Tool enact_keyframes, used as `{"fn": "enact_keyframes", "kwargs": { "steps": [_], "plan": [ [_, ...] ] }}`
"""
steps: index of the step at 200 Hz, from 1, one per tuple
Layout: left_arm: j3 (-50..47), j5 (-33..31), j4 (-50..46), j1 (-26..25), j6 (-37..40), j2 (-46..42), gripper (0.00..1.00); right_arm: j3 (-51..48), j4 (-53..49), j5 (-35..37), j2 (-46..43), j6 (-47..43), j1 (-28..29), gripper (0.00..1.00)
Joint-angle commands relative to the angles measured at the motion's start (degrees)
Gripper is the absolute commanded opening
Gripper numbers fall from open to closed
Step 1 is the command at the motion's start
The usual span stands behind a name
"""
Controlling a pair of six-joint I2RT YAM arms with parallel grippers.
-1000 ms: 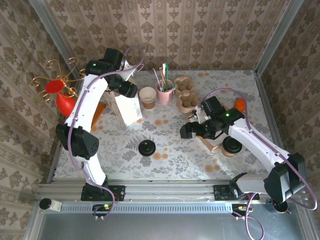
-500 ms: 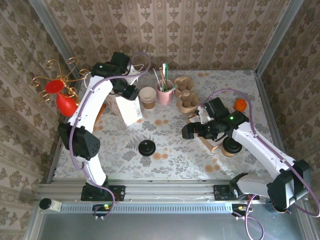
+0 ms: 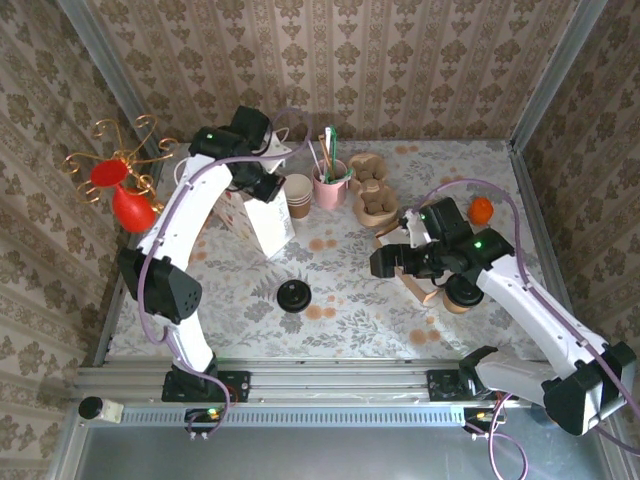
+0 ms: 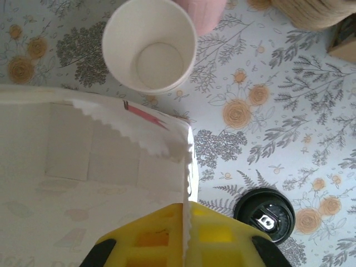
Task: Pack the takeout coffee
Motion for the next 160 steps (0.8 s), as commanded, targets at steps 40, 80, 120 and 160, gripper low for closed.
{"fn": "enact_keyframes", "kwargs": {
  "steps": [40,80,120,160],
  "plan": [
    [-1.58,0.11,-3.17,-6.91,-1.76,-3.49,0.00,-3.56,-2.57,2.14,-5.06,1.10,-1.41,1.00],
    [-1.61,0.10,-3.42,-12.31,-4.69,-3.43,0.00,-5.20,-3.39,2.37,-7.65,1.24,-2.08,1.00],
    [-4.42,-3.38,-0.65,-18.01,-10.46,-4.85,0.00,-6.45,-4.35,2.40,-10.42,1.39,-2.69,1.00],
    [-6.80,-4.07,1.13,-21.56,-14.32,-5.75,0.00,-7.23,-4.77,2.34,-11.58,1.52,-2.67,1.00]
  ]
}}
